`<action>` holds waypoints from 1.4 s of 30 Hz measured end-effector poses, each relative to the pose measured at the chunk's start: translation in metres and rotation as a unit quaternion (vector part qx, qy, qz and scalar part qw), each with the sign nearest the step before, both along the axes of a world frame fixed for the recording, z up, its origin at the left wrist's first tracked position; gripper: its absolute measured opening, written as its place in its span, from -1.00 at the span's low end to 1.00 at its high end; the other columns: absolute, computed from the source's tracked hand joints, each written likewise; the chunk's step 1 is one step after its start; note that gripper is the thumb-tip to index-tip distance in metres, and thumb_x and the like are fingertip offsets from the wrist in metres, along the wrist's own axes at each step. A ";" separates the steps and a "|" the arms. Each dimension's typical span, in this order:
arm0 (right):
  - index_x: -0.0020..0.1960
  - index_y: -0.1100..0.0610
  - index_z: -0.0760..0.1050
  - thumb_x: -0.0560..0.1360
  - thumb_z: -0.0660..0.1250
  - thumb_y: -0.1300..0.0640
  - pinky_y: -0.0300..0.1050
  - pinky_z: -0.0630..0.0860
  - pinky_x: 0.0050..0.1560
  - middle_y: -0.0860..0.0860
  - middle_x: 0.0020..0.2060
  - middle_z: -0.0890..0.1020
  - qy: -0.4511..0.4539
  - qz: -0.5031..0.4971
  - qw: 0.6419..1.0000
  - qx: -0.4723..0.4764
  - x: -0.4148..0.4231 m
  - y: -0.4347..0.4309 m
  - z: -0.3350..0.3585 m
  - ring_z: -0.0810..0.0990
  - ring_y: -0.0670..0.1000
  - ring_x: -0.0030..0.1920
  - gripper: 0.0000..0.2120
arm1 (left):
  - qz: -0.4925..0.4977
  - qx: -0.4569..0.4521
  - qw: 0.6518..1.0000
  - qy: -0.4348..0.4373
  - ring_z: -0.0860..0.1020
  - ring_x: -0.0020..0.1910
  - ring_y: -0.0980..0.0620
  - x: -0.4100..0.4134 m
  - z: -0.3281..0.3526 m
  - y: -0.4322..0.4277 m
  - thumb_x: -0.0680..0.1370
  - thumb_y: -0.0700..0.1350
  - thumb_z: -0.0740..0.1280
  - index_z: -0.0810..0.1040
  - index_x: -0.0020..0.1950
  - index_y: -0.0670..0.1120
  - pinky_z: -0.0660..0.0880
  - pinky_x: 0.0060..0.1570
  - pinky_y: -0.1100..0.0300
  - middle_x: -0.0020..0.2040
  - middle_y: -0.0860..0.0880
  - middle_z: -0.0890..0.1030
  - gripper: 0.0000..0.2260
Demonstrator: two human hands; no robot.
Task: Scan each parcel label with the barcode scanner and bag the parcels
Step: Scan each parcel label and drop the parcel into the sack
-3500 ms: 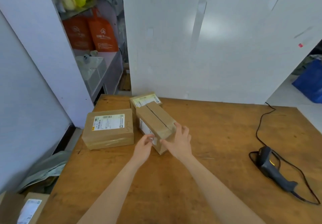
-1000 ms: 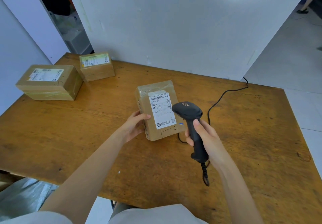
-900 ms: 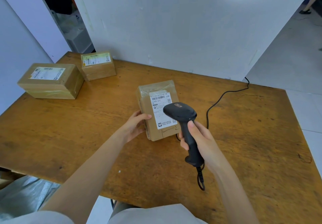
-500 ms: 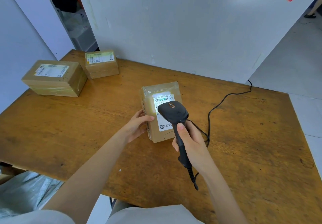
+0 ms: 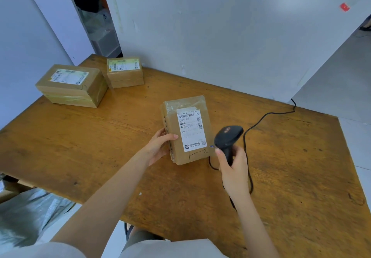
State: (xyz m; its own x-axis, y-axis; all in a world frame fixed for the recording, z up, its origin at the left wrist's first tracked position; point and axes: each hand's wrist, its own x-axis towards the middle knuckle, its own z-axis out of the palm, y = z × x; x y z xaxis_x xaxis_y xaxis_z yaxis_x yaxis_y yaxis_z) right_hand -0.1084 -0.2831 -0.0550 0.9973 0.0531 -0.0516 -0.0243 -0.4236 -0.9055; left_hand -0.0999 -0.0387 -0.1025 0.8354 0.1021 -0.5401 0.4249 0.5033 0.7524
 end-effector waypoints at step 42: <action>0.32 -0.08 0.36 0.53 0.36 0.12 -0.27 0.50 0.07 -0.21 0.14 0.55 0.117 0.428 0.888 0.120 -0.283 0.568 0.010 0.55 -0.20 0.14 -0.60 | 0.356 0.010 0.917 0.180 0.55 0.12 -0.11 -0.427 0.041 0.444 0.43 0.47 0.15 0.59 0.11 0.08 0.36 0.29 -0.21 0.10 -0.02 0.64 -0.44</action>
State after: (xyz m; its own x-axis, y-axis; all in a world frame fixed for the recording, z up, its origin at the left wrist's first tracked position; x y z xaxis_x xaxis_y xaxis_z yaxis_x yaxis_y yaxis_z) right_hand -0.3910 0.2853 -0.0453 0.5502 0.8238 -0.1362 0.0140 -0.1721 -0.9850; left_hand -0.5265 0.4058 -0.0618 0.3207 0.5658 -0.7596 0.2168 0.7368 0.6404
